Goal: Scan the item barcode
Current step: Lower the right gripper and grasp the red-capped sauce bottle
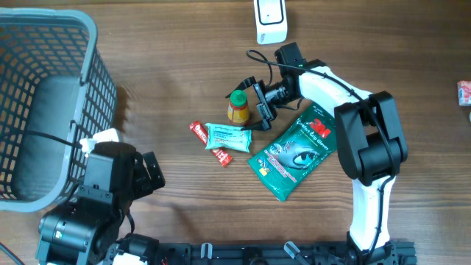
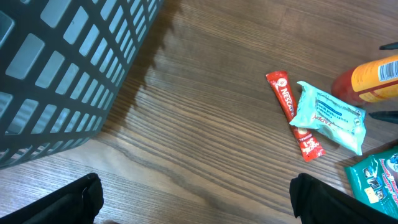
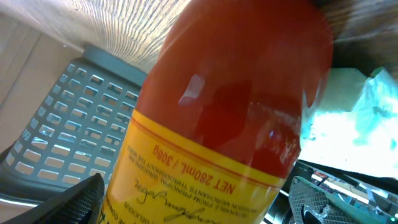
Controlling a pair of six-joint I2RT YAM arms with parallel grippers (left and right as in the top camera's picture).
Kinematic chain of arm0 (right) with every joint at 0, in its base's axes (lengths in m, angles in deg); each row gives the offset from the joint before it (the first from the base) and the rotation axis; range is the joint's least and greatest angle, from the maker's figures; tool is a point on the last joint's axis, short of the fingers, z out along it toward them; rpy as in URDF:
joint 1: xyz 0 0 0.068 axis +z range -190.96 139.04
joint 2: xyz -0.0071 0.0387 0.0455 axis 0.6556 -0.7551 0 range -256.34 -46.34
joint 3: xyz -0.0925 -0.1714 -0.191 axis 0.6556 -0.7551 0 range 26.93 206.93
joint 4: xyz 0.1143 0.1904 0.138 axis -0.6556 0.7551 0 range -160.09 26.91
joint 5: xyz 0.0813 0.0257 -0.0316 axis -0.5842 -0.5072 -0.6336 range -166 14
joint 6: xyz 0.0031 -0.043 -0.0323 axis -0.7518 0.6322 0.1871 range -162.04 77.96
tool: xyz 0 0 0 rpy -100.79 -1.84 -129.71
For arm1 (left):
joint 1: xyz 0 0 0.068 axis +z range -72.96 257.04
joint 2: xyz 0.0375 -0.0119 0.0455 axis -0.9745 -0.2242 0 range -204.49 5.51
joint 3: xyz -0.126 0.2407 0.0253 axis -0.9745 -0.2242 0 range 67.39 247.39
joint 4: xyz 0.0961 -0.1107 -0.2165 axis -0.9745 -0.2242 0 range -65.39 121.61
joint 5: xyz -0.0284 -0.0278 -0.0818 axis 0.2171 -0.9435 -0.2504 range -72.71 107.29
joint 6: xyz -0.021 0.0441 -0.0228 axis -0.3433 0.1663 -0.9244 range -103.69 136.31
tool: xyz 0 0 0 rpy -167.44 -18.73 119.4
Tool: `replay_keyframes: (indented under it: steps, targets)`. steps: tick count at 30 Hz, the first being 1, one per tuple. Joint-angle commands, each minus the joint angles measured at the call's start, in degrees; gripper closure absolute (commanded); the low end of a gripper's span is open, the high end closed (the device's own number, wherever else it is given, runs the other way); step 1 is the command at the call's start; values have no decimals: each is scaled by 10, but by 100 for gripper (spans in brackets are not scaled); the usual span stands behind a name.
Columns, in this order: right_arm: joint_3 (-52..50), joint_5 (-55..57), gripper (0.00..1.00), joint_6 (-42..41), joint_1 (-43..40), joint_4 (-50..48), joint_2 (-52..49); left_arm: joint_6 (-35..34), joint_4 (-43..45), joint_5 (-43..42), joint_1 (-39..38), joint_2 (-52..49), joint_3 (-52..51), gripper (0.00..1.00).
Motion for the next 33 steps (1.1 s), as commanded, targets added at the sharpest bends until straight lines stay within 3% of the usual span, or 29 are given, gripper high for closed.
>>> replay_keyframes:
  steps: [1,6,10,21,28,33]
  targets:
    - [0,37,12,-10,12,-2,-12,9,0,-3,3,1,1,0]
    - [0,87,23,-15,16,-14,-12,9,0,-3,3,1,1,0]
    - [0,106,39,22,16,-13,-12,9,0,-3,3,1,1,0]
    - [0,-35,67,152,3,-11,-12,9,0,-3,3,1,1,0]
    - [0,-189,72,241,-3,1,-12,9,0,-3,3,1,1,0]
    - [0,-286,72,332,-3,63,-12,9,0,-3,3,1,1,0]
